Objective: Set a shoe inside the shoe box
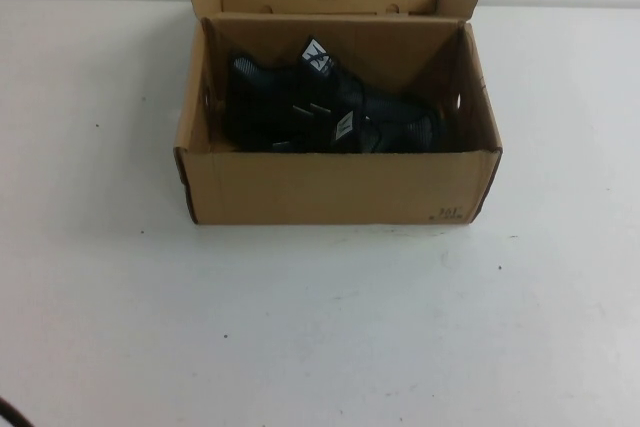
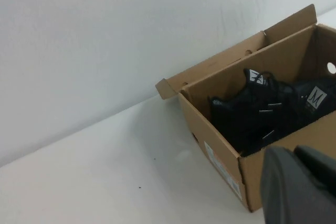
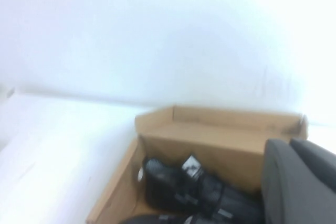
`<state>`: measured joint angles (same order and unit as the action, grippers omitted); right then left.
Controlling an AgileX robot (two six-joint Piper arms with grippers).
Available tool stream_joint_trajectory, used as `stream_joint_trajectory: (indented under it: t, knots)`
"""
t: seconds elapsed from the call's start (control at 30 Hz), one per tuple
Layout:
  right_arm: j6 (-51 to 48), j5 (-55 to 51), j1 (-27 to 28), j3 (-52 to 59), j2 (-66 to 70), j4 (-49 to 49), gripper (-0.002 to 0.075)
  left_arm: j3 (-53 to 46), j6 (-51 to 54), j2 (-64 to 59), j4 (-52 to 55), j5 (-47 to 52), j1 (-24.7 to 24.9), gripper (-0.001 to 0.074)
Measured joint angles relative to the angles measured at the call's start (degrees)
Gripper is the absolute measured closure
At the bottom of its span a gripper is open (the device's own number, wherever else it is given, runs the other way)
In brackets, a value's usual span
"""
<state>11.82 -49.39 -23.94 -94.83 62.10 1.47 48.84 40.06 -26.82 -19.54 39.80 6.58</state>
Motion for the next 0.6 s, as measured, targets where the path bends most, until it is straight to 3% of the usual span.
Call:
stream_joint_trajectory:
  t: [0.23,0.47,0.6]
  knots:
    - [-0.09,7.69,0.00,21.01,-17.19,-5.64,0.0741,-7.41,-7.62,-0.21,-1.87,-5.30,0.11,0.0736]
    - [-0.09,11.07,0.00,42.09,-31.25,-7.61,0.0741,-12.78,-9.23,-0.21,-9.35,-9.80,0.11,0.0736]
    - [-0.22,19.27,0.00,54.41,-40.80,-9.29,0.0743,-13.94,-9.32,-0.21,-10.44,-10.08,0.11,0.0736]
